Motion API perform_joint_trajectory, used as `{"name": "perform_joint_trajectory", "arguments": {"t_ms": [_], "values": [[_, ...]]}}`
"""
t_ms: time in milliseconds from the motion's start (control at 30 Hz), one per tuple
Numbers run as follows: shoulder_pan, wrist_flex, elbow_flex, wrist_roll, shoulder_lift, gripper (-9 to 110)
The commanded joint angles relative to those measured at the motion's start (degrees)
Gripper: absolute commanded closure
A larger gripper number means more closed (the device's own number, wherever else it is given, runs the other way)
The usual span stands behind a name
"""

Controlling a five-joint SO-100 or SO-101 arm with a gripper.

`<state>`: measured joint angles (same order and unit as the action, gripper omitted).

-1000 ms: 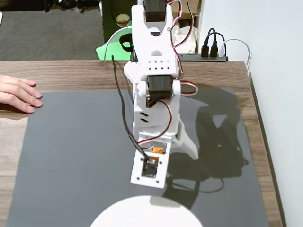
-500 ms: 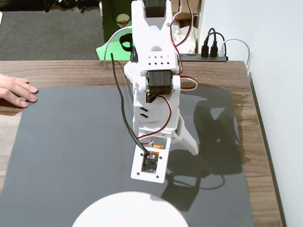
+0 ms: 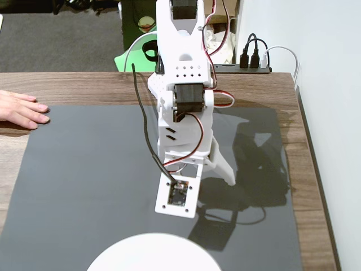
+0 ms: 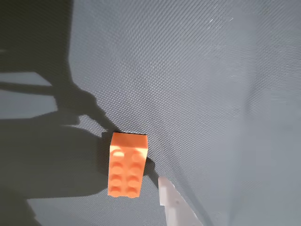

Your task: Grasp a lego block and put it on the plate.

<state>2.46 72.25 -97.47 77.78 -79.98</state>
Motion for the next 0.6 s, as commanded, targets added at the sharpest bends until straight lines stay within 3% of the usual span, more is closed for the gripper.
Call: {"name": "perform_joint_trajectory", "arguments": {"t_ms": [0, 433, 567], "values": [[-0.7, -1.1, 0.1, 0.1, -1.7, 59], [0.4, -3.7, 1.1, -3.4, 1.5, 59], [1.8, -4.0, 1.1, -4.7, 2.3, 67]]}}
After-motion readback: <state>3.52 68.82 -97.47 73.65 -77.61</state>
